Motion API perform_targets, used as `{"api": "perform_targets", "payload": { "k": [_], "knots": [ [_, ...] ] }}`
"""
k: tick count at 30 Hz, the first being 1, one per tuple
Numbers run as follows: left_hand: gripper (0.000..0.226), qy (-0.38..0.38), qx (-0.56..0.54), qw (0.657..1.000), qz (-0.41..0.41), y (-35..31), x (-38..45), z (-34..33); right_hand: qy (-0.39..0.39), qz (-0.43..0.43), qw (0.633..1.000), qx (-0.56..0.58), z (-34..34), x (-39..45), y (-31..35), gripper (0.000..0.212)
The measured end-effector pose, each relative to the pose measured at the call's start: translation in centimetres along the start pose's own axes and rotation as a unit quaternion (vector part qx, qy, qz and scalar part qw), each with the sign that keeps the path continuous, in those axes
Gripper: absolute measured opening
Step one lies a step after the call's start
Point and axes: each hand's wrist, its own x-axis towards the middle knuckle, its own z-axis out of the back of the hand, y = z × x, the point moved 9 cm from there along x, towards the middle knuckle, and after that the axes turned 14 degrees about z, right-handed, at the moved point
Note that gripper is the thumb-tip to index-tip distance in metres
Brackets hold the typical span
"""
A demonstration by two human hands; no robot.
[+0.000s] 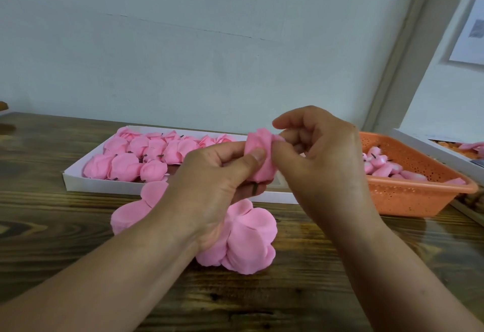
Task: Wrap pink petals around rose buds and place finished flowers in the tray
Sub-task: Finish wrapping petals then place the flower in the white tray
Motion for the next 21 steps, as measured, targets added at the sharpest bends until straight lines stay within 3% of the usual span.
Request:
{"api": "perform_targets", "payload": {
  "k": [4, 7, 13, 19, 21],
  "knots": [
    [0.025, -0.03, 0.006, 0.999, -0.019, -0.2, 0.2, 0.7, 0.022, -0.055, 0.993, 0.105, -0.7, -0.1, -0.7, 0.022],
    [0.008, -0.052, 0.079, 0.994, -0.055, -0.6, 0.0, 0.9, 0.025, -0.055, 0.994, 0.089, -1.0, -0.3, -0.6, 0.025],
    [0.006, -0.054, 0.2, 0.969, -0.135, -1.7, -1.0, 0.1, 0.072, -0.114, 0.982, 0.131, -1.4, -0.2, -2.8, 0.041],
    [0.014, -0.054, 0.288, 0.946, -0.135, -1.8, -1.0, -0.3, 0.147, -0.099, 0.975, 0.135, -1.7, -0.2, -3.2, 0.015],
    [0.015, -0.049, 0.316, 0.941, -0.114, -1.7, -0.8, -0.3, 0.161, -0.073, 0.979, 0.104, -1.8, 0.0, -2.9, 0.014]
  ]
}}
